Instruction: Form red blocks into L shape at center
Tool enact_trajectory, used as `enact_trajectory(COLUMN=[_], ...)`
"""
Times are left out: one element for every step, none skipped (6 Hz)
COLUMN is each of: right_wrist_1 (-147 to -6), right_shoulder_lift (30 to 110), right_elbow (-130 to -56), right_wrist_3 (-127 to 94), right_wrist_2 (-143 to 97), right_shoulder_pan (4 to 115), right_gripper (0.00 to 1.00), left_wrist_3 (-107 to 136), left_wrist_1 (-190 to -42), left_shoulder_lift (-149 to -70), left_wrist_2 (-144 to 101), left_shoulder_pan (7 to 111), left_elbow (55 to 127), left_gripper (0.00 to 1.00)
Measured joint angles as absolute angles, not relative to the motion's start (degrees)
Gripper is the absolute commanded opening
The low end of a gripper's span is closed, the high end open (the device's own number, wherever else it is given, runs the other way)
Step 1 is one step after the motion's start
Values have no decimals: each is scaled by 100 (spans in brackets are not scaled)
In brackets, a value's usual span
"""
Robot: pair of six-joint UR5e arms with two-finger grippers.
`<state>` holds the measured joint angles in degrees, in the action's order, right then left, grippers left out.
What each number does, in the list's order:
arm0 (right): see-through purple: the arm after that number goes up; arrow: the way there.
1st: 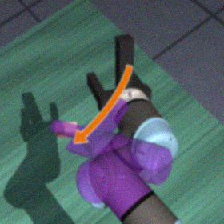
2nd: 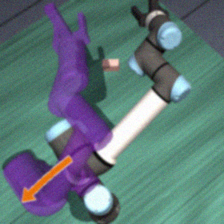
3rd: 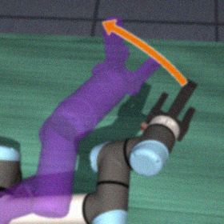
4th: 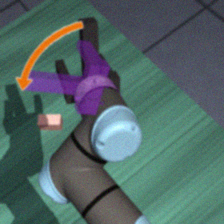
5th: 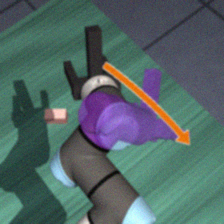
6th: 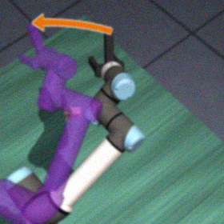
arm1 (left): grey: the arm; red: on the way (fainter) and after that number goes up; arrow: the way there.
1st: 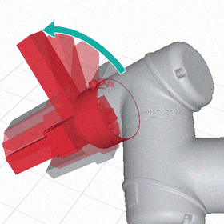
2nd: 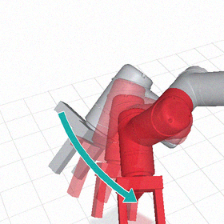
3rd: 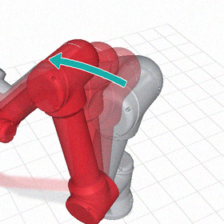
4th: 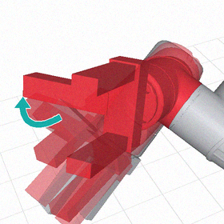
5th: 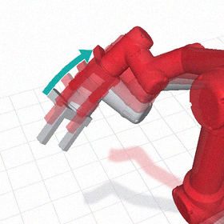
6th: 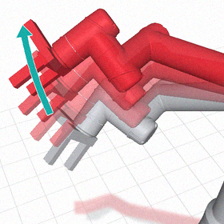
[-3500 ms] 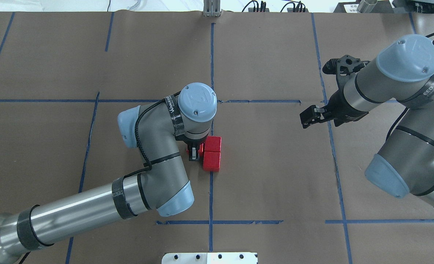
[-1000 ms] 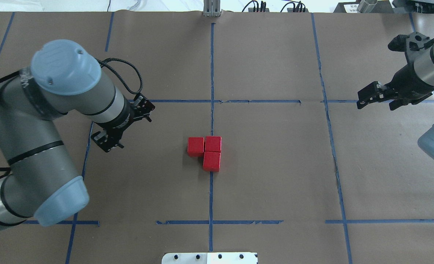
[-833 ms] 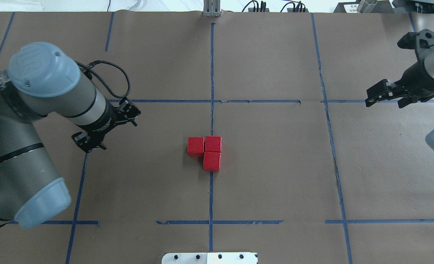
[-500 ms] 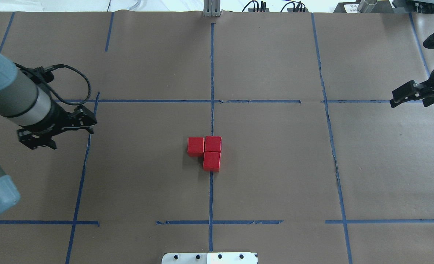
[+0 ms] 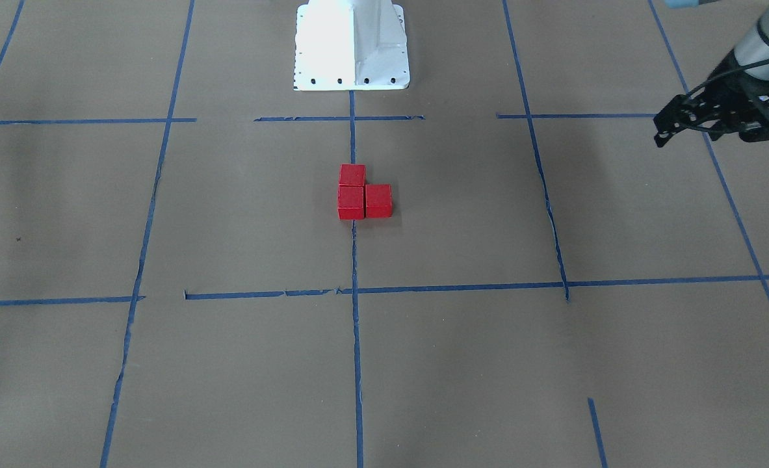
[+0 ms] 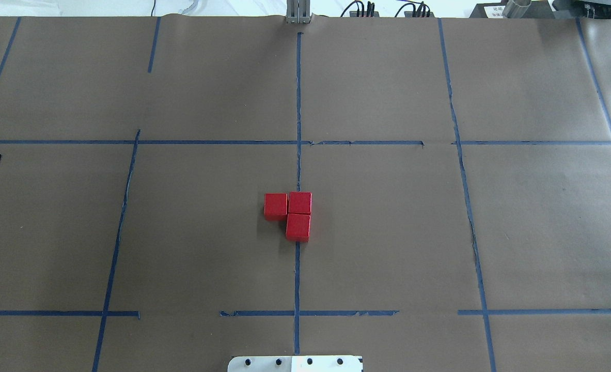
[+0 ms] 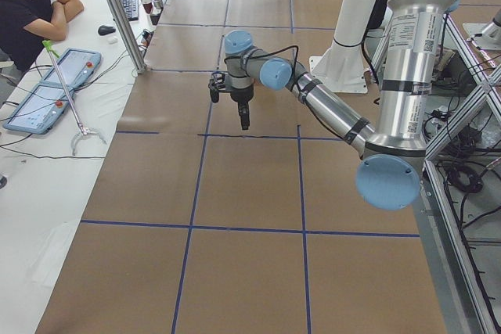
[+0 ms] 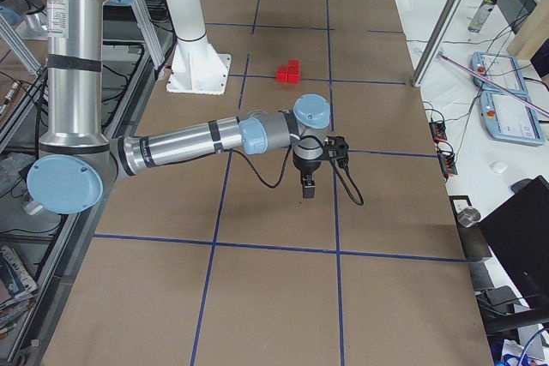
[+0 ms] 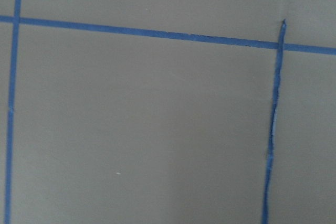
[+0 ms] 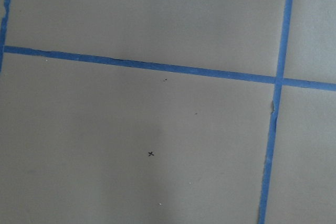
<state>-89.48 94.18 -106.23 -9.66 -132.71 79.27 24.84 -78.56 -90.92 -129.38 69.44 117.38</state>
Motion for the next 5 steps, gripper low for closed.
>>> enact_trajectory(right_wrist_1=[-8947,-8945,-8941,-8939,-8939], right_shoulder_lift=[9467,9522,9550,9573,9583], right_elbow=[-10503,-10470,-10441,-10424,-10412], right_wrist_3=[-734,-612,-558,-542,-538], right_wrist_2=[-13287,-13292,-13291,-13290,-13289], right_shoulder_pan=[8075,8144,8166,8170,8173], right_gripper=[100,100,100,100,100], left_wrist_3=[1068,66,-374,-531,-568], left_wrist_1=[-7873,-7904,-7912,-7915,-7932], left_shoulder_lift=[-9044,-9040,-9022,-8902,-8746], left_wrist_2=[-13096,-13164,-13208,-13470,-13868], left_shoulder_pan=[7540,8041,8460,8826,9050], left_elbow=[11149,10639,10386,10263,10232], left_gripper=[100,100,100,100,100])
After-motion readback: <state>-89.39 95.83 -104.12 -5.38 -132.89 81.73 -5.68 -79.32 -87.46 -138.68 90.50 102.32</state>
